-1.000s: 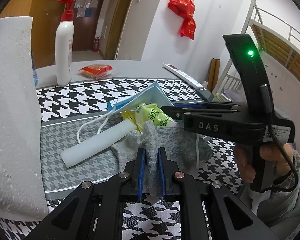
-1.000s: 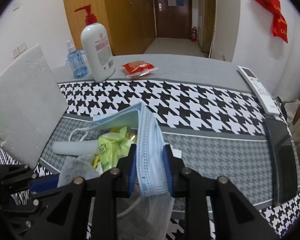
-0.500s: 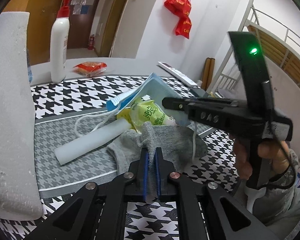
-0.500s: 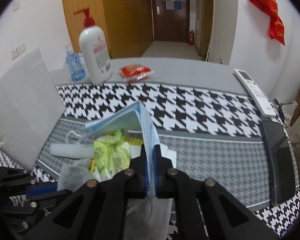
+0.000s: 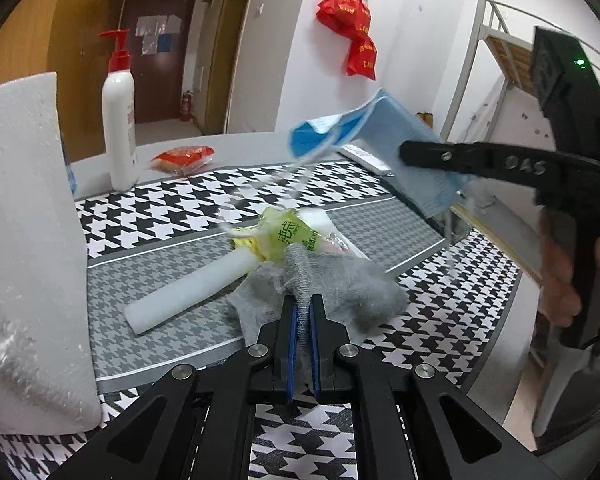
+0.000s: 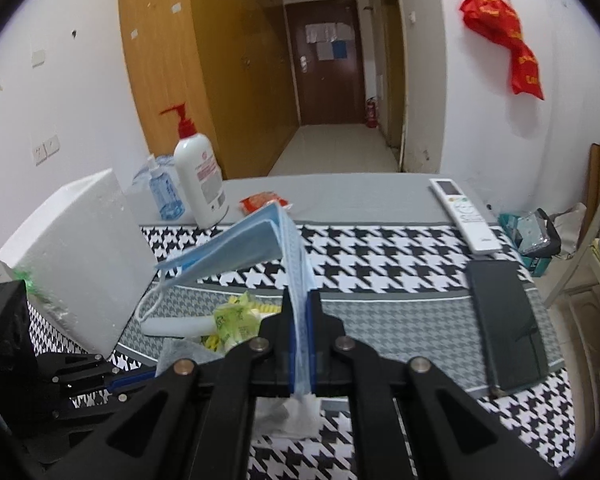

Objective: Organize soft objects
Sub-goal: 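Lift the grey sock with the left gripper while the right gripper lifts the mask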

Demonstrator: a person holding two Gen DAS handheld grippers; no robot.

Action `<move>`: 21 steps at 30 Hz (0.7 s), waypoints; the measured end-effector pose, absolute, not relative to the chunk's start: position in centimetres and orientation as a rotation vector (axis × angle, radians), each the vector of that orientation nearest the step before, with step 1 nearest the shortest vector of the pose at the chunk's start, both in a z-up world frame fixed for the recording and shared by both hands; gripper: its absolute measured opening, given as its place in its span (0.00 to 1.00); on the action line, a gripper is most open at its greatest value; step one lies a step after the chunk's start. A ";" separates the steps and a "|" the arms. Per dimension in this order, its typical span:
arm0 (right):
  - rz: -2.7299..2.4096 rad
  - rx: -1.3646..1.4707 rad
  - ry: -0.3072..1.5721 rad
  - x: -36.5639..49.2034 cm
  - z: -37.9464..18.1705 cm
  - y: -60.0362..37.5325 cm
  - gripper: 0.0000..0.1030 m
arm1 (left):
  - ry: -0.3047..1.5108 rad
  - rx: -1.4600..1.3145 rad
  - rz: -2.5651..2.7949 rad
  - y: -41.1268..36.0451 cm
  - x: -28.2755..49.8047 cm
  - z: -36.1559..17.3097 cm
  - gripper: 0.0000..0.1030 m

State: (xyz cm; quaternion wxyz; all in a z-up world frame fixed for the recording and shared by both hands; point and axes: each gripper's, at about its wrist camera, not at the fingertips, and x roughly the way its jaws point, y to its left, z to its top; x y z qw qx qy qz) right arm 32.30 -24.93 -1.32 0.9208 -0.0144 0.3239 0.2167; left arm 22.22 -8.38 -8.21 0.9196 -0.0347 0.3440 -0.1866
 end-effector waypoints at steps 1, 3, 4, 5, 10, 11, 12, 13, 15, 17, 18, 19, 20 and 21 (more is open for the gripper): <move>0.449 -0.022 0.659 32.0 -1.1 -25.3 0.06 | 0.709 -0.068 -0.382 -8.4 22.1 -8.2 0.06; 0.442 -0.018 0.651 31.5 -0.9 -25.7 0.06 | 0.714 -0.070 -0.377 -8.5 21.7 -8.1 0.06; 0.443 -0.016 0.651 31.3 -0.9 -25.9 0.06 | 0.713 -0.075 -0.370 -8.5 21.5 -8.1 0.06; 0.443 -0.010 0.653 31.3 -1.1 -26.1 0.06 | 0.715 -0.079 -0.359 -8.4 21.4 -8.0 0.07; 0.440 0.010 0.666 30.6 -1.6 -26.8 0.06 | 0.722 -0.080 -0.347 -8.3 21.2 -7.9 0.48; 0.438 0.013 0.666 30.5 -1.7 -27.0 0.06 | 0.717 -0.084 -0.346 -8.2 21.2 -7.9 0.55; 0.436 0.017 0.666 30.5 -1.7 -27.1 0.06 | 0.714 -0.083 -0.345 -8.3 21.0 -7.9 0.56; 0.435 0.021 0.667 30.4 -1.8 -27.3 0.06 | 0.715 -0.076 -0.346 -8.3 21.1 -7.9 0.56; 0.433 0.025 0.666 30.3 -1.8 -27.5 0.06 | 0.727 -0.064 -0.340 -8.6 21.2 -8.1 0.56; 0.434 0.030 0.665 30.1 -1.8 -27.7 0.06 | 0.745 -0.053 -0.338 -8.9 21.3 -8.3 0.56; 0.434 0.034 0.665 30.0 -1.8 -27.8 0.06 | 0.756 -0.042 -0.332 -9.2 21.3 -8.5 0.56; 0.434 0.038 0.666 30.0 -1.9 -27.9 0.06 | 0.763 -0.034 -0.323 -9.3 21.4 -8.7 0.56; 0.432 0.043 0.667 29.9 -2.0 -28.0 0.06 | 0.770 -0.023 -0.311 -9.4 21.5 -8.8 0.56; 0.429 0.048 0.670 29.9 -2.1 -28.1 0.06 | 0.780 -0.011 -0.296 -9.5 21.6 -9.1 0.56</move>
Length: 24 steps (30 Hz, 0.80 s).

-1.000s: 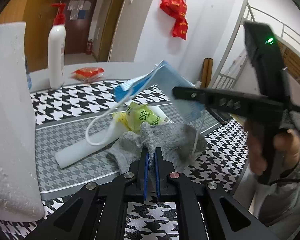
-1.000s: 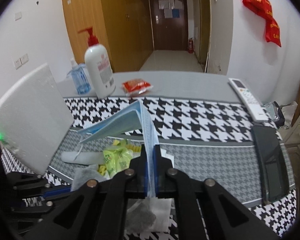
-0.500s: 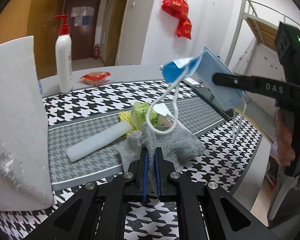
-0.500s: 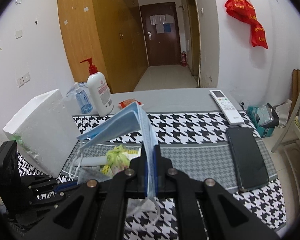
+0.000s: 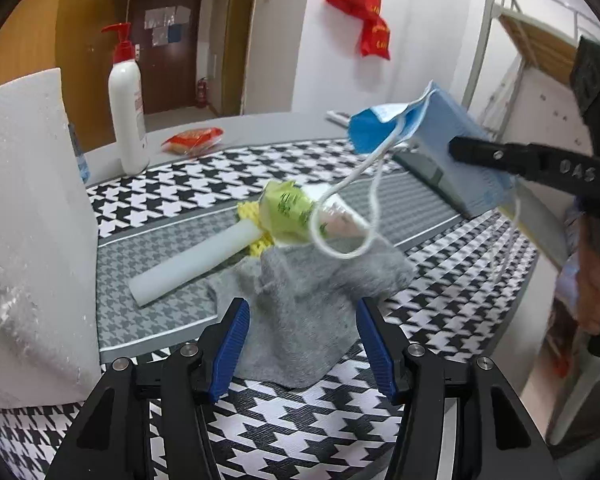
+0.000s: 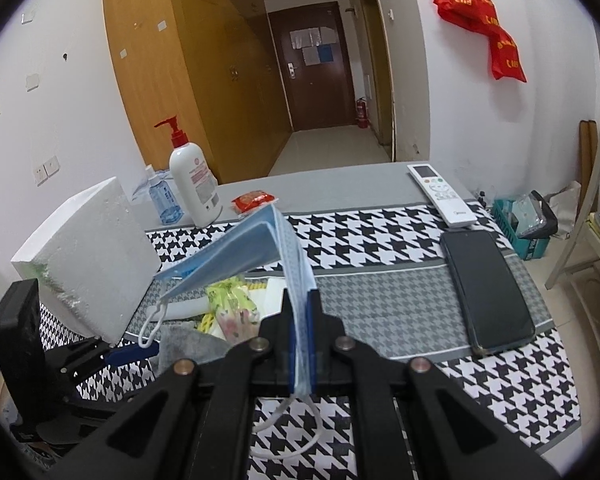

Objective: Organize soft objects
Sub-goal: 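Lift the grey sock with the left gripper while the right gripper lifts the mask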

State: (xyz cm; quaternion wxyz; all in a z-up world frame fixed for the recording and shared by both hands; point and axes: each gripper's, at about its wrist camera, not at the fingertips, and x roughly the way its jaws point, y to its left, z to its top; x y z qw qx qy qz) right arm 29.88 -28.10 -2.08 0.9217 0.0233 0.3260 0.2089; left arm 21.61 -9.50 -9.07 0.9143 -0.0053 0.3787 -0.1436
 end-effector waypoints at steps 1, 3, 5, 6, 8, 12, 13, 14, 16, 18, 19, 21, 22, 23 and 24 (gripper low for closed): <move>0.426 0.054 0.674 29.9 -2.2 -28.2 0.06 | 0.789 -0.001 -0.284 -9.6 21.7 -9.2 0.56; 0.423 0.059 0.676 29.7 -2.2 -28.2 0.06 | 0.805 0.004 -0.273 -9.5 21.9 -9.6 0.54; 0.424 0.059 0.669 29.3 -2.1 -28.3 0.06 | 0.823 0.024 -0.263 -9.6 22.1 -10.0 0.45; 0.422 0.061 0.665 29.2 -2.1 -28.5 0.06 | 0.831 0.029 -0.264 -9.6 22.2 -10.2 0.42; 0.420 0.065 0.660 29.0 -2.0 -28.6 0.06 | 0.852 0.032 -0.263 -9.7 22.4 -10.5 0.33; 0.414 0.072 0.662 28.9 -2.0 -28.8 0.06 | 0.848 0.051 -0.255 -9.7 22.2 -10.7 0.24; 0.413 0.073 0.661 28.8 -2.0 -28.8 0.06 | 0.847 0.049 -0.254 -9.6 22.2 -10.7 0.20; 0.413 0.076 0.660 28.8 -2.0 -28.9 0.06 | 0.846 0.049 -0.253 -9.5 22.2 -10.7 0.15; 0.413 0.084 0.656 28.7 -1.9 -29.0 0.06 | 0.839 0.039 -0.260 -9.3 22.5 -10.8 0.14; 0.409 0.094 0.653 28.5 -1.8 -29.2 0.06 | 0.822 0.032 -0.276 -9.1 22.3 -10.5 0.11; 0.410 0.099 0.652 28.5 -1.8 -29.2 0.06 | 0.804 0.036 -0.283 -9.0 22.0 -10.2 0.09; 0.411 0.106 0.648 28.3 -1.8 -29.3 0.06 | 0.763 0.056 -0.289 -9.1 21.2 -9.3 0.09; 0.413 0.108 0.645 28.2 -1.7 -29.3 0.06 | 0.744 0.059 -0.291 -9.2 20.8 -8.9 0.08; 0.415 0.110 0.643 28.2 -1.7 -29.3 0.06 | 0.722 0.056 -0.298 -9.1 20.5 -8.4 0.08; 0.417 0.113 0.641 28.1 -1.7 -29.3 0.07 | 0.702 0.054 -0.302 -9.0 20.1 -7.8 0.08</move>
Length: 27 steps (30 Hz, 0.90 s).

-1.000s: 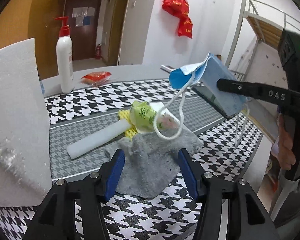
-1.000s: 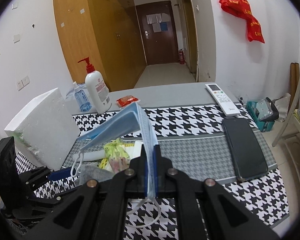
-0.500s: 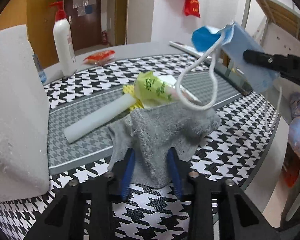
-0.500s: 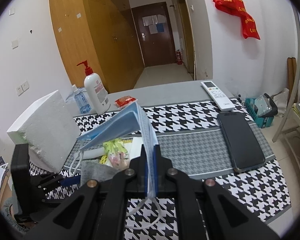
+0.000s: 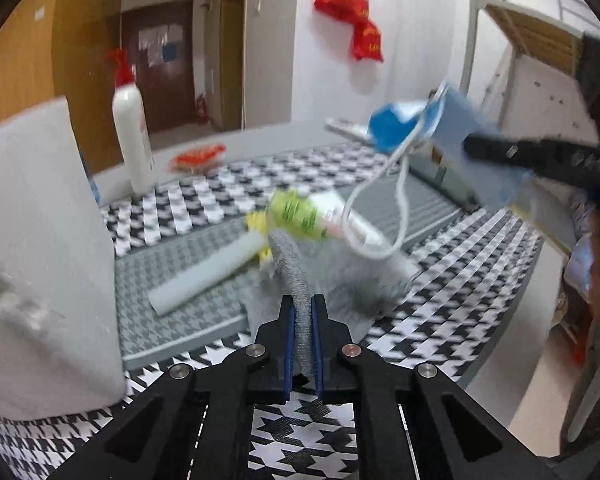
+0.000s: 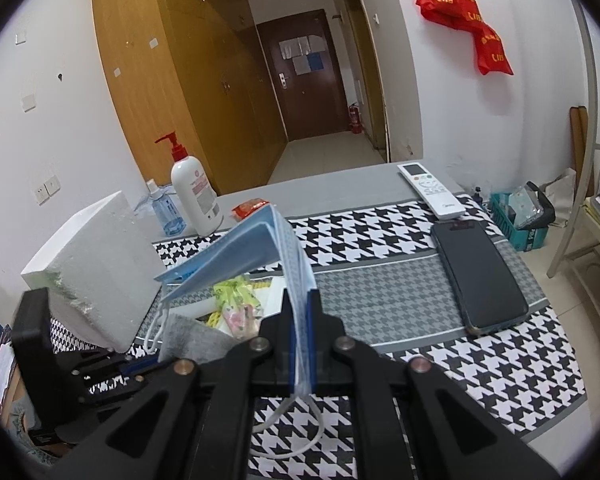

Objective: Organize soft objects
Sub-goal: 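Lift the grey sock with the left gripper while the right gripper lifts the mask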

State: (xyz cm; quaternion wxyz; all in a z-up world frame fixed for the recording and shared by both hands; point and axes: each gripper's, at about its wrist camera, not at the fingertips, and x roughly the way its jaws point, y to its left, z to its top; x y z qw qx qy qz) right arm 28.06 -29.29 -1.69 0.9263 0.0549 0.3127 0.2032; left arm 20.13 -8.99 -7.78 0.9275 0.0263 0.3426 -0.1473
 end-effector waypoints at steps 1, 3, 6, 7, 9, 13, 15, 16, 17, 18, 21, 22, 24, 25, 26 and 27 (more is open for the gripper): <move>0.417 0.115 0.640 28.0 -1.7 -29.3 0.07 | 0.686 0.054 -0.302 -8.9 19.9 -7.2 0.08; 0.420 0.117 0.635 27.9 -1.6 -29.3 0.07 | 0.652 0.052 -0.314 -8.8 19.4 -6.4 0.07; 0.420 0.122 0.627 27.7 -1.4 -29.4 0.06 | 0.654 0.057 -0.311 -8.8 19.3 -6.3 0.05; 0.421 0.124 0.623 27.6 -1.3 -29.5 0.06 | 0.651 0.059 -0.321 -8.8 19.2 -6.2 0.05; 0.421 0.128 0.618 27.5 -1.2 -29.6 0.07 | 0.636 0.063 -0.321 -8.9 19.1 -5.6 0.05; 0.417 0.125 0.619 27.5 -1.0 -29.6 0.07 | 0.615 0.059 -0.321 -8.7 18.8 -4.5 0.05; 0.419 0.129 0.613 27.3 -1.0 -29.8 0.07 | 0.596 0.051 -0.323 -8.5 18.5 -4.0 0.05; 0.419 0.133 0.609 27.3 -0.9 -29.8 0.07 | 0.589 0.048 -0.324 -8.4 18.4 -3.6 0.05; 0.420 0.135 0.609 27.3 -0.9 -29.8 0.07 | 0.577 0.046 -0.326 -8.3 18.3 -3.2 0.05; 0.421 0.135 0.608 27.3 -0.9 -29.8 0.07 | 0.562 0.045 -0.319 -8.1 18.1 -2.8 0.05; 0.423 0.137 0.598 27.3 -0.6 -29.8 0.07 | 0.538 0.047 -0.304 -7.7 17.8 -1.9 0.05; 0.423 0.140 0.594 27.3 -0.5 -29.8 0.07 | 0.535 0.046 -0.304 -7.5 17.7 -1.6 0.05; 0.426 0.142 0.587 27.2 -0.3 -29.8 0.07 | 0.513 0.032 -0.302 -7.1 17.4 -0.6 0.05; 0.427 0.141 0.586 27.2 -0.2 -29.7 0.07 | 0.505 0.037 -0.298 -7.0 17.3 -0.3 0.05; 0.429 0.140 0.585 27.2 -0.2 -29.7 0.07 | 0.493 0.042 -0.287 -6.9 17.2 0.0 0.05; 0.433 0.140 0.582 27.1 0.0 -29.6 0.07 | 0.483 0.042 -0.276 -6.8 17.2 0.4 0.05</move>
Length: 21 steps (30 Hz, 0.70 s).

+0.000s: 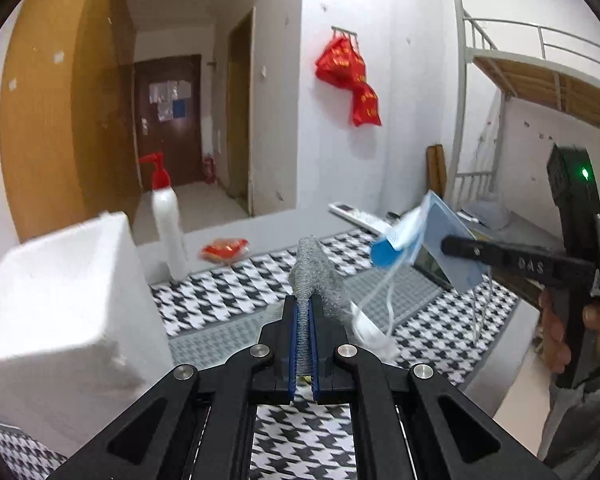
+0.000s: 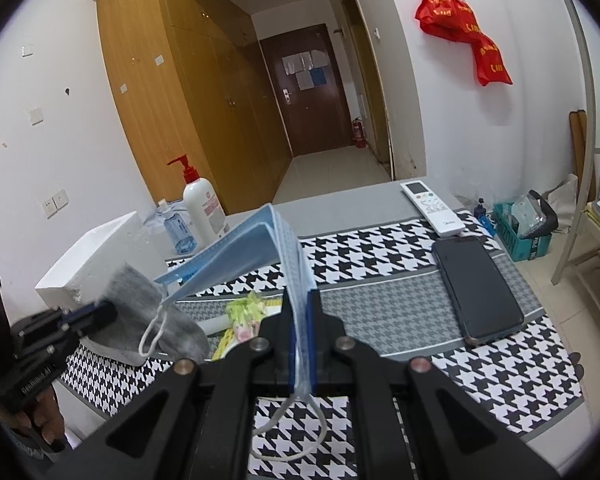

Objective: Organize soft objects
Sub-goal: 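Lift the grey sock with the left gripper while the right gripper lifts the mask, then carry the sock over the white foam box with the left gripper while the right carries the mask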

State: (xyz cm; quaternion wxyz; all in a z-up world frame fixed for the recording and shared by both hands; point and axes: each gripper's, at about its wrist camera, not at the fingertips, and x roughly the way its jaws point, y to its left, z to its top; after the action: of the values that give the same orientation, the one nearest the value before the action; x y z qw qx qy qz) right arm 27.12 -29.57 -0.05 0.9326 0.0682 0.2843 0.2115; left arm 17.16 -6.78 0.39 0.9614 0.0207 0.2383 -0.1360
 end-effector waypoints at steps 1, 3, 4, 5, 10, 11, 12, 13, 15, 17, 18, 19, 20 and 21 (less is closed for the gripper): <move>0.435 0.140 0.577 27.0 0.1 -29.5 0.07 | 0.479 0.042 -0.270 -6.7 17.2 0.6 0.05; 0.440 0.143 0.568 26.8 0.4 -29.4 0.06 | 0.466 0.038 -0.258 -6.5 17.1 1.1 0.05; 0.443 0.143 0.562 26.7 0.6 -29.3 0.07 | 0.462 0.037 -0.255 -6.4 17.1 1.3 0.05; 0.445 0.142 0.556 26.6 0.8 -29.2 0.06 | 0.456 0.035 -0.252 -6.3 17.1 1.5 0.05; 0.458 0.141 0.522 26.0 1.7 -28.8 0.06 | 0.426 0.035 -0.236 -5.9 16.9 2.4 0.05; 0.460 0.142 0.516 25.9 1.9 -28.8 0.07 | 0.423 0.032 -0.229 -5.8 16.9 2.6 0.05; 0.461 0.144 0.510 25.8 2.0 -28.7 0.07 | 0.423 0.028 -0.222 -5.6 16.9 2.7 0.05; 0.461 0.146 0.505 25.7 2.2 -28.7 0.07 | 0.421 0.023 -0.218 -5.4 16.9 2.8 0.05; 0.462 0.149 0.492 25.6 2.5 -28.6 0.07 | 0.412 0.022 -0.206 -5.1 16.8 3.1 0.05; 0.462 0.150 0.484 25.4 2.8 -28.5 0.07 | 0.405 0.020 -0.193 -4.8 16.8 3.3 0.05; 0.462 0.150 0.479 25.4 2.9 -28.4 0.07 | 0.403 0.019 -0.189 -4.7 16.8 3.4 0.05; 0.463 0.148 0.473 25.3 3.0 -28.2 0.07 | 0.400 0.018 -0.183 -4.5 16.8 3.5 0.05; 0.463 0.146 0.466 25.2 3.1 -28.1 0.07 | 0.395 0.017 -0.176 -4.3 16.7 3.7 0.05; 0.465 0.143 0.456 25.0 3.3 -28.0 0.07 | 0.388 0.016 -0.167 -4.2 16.6 3.9 0.05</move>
State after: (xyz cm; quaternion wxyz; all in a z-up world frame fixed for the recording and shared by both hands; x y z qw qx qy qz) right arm 25.04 -27.98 3.31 0.9450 0.0700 0.2238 0.2281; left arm 16.55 -4.16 3.87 0.9777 0.0079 0.1925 -0.0831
